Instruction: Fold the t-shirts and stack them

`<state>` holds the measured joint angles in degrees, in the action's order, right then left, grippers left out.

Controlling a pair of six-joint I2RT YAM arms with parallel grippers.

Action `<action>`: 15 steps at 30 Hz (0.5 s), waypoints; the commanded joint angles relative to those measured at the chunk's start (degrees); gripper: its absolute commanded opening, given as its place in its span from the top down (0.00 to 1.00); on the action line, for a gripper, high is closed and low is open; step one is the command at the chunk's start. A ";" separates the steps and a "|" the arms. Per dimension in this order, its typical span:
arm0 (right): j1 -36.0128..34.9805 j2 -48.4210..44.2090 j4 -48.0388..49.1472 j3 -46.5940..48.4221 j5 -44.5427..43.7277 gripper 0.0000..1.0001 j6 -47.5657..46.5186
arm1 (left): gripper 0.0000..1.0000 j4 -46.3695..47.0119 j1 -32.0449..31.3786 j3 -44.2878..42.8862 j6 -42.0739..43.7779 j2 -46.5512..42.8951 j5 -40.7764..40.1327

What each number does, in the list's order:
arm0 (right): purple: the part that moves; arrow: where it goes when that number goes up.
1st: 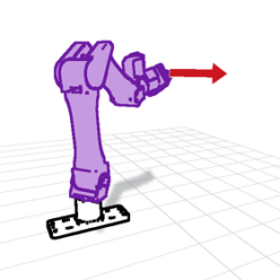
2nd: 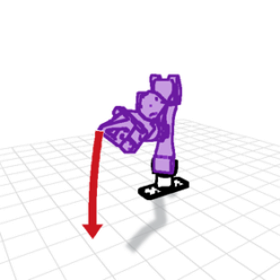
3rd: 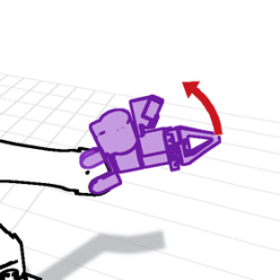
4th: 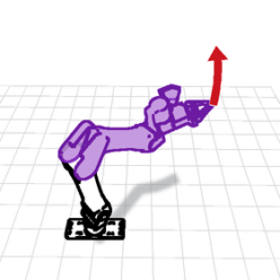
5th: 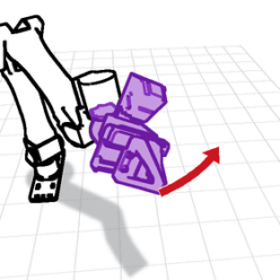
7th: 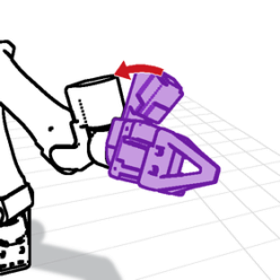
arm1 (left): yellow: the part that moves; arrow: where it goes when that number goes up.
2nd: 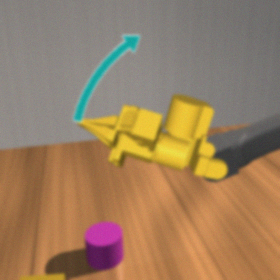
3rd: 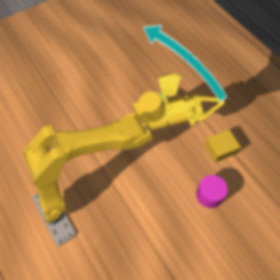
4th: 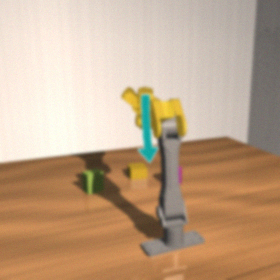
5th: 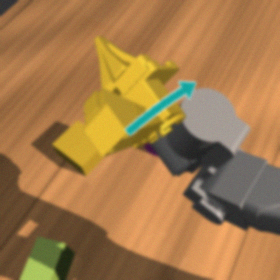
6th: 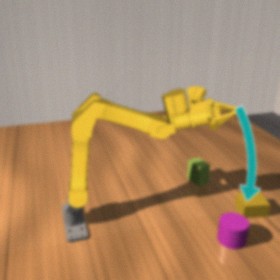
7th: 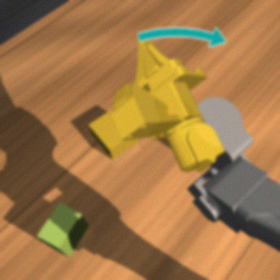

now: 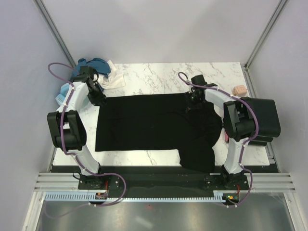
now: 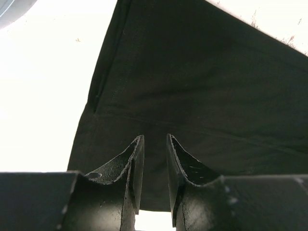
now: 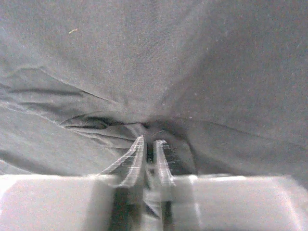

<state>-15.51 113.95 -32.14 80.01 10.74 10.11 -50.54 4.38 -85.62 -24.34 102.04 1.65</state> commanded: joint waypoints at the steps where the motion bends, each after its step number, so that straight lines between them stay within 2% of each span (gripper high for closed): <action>1: 0.39 -4.17 -0.29 -0.38 0.07 1.00 -0.18 | 0.67 1.15 -0.08 -0.16 0.70 -0.70 -0.07; 8: 0.04 -8.12 -3.36 -2.31 1.21 1.00 2.28 | 0.68 1.24 0.01 -0.33 0.52 -0.09 0.28; 15: -3.56 -16.30 -5.12 -6.79 0.16 1.00 8.60 | 0.69 1.32 -0.08 -0.59 0.43 0.97 1.34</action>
<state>-16.69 103.02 -35.16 75.00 10.70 14.22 -50.50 4.38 -85.62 -24.34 102.17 1.89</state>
